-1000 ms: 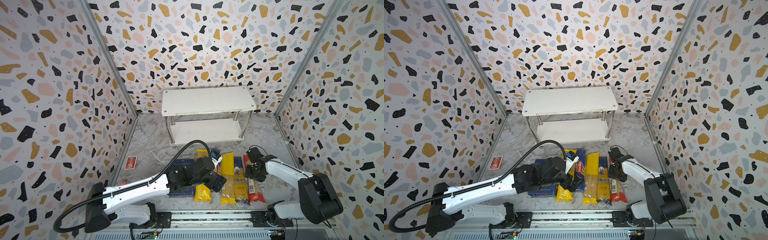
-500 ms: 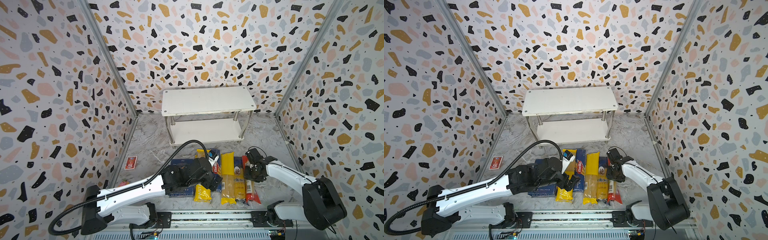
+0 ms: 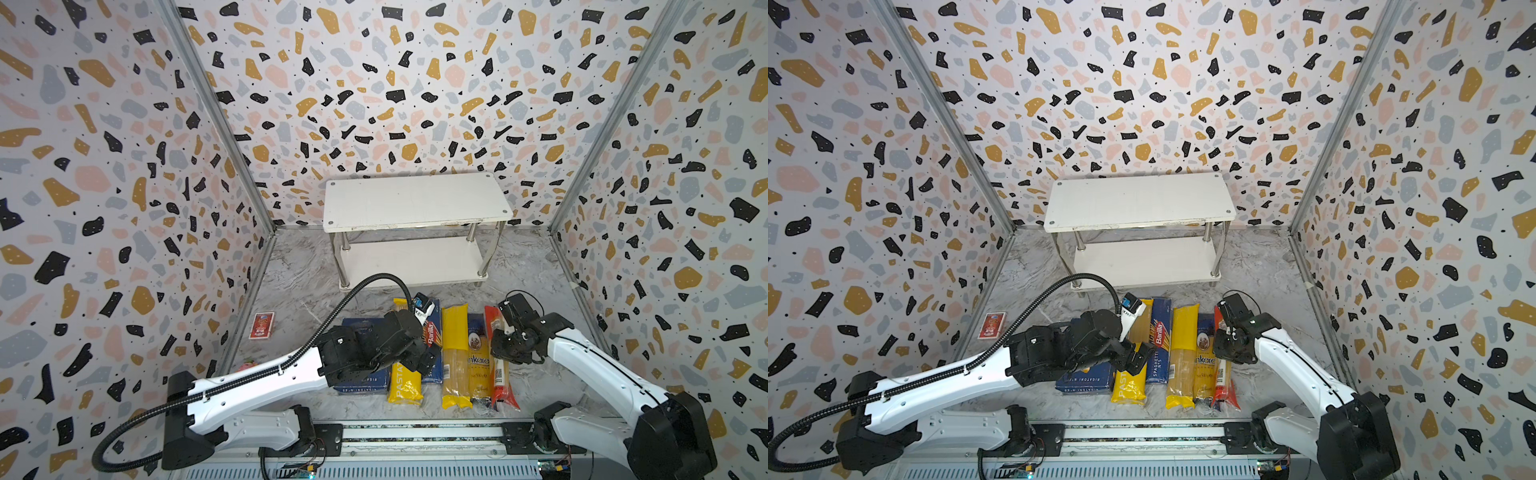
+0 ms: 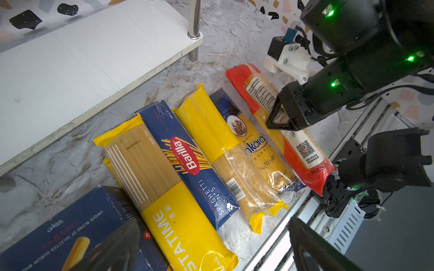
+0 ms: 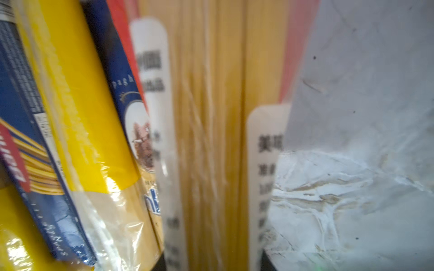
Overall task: Arrange pasta packages on shelves
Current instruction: Pick up the pasta bag from the middle-right of the table, then place the pasta bag on the shelf.
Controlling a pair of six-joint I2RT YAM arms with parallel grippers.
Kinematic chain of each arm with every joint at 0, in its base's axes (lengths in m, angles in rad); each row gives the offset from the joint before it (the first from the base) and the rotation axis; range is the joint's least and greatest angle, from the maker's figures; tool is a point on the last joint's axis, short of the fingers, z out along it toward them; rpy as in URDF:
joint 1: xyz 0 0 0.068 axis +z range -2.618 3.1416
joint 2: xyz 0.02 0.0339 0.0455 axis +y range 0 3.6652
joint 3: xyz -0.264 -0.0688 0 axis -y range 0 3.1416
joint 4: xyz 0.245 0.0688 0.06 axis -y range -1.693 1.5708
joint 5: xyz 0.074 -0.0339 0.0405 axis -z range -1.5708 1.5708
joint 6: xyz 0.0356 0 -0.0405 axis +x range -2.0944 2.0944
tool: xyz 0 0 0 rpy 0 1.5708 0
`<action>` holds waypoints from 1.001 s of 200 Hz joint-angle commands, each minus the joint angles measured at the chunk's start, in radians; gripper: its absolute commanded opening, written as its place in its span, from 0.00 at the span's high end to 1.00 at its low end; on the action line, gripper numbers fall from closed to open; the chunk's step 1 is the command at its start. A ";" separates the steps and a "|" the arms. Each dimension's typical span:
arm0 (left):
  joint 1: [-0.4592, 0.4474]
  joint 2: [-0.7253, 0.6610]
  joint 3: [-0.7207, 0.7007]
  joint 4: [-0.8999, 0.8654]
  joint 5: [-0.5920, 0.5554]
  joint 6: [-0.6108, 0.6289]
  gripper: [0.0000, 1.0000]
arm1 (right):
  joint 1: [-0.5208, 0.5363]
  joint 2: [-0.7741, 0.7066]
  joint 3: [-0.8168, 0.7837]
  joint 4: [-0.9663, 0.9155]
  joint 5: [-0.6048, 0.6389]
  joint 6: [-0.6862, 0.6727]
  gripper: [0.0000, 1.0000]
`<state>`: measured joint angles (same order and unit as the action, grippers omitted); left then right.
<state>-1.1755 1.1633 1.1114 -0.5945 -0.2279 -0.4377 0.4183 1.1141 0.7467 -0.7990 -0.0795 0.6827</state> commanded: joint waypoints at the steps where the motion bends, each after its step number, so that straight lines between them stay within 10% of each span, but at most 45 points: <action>1: -0.003 -0.002 0.041 -0.026 -0.036 -0.003 0.01 | 0.011 -0.060 0.106 -0.014 -0.034 -0.012 0.79; 200: 0.000 0.111 0.279 -0.157 -0.152 0.053 0.01 | 0.060 0.184 1.009 -0.030 -0.019 -0.148 0.79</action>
<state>-1.1755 1.2675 1.3609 -0.7334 -0.3580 -0.4053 0.4736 1.2987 1.6398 -0.9237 -0.0933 0.5739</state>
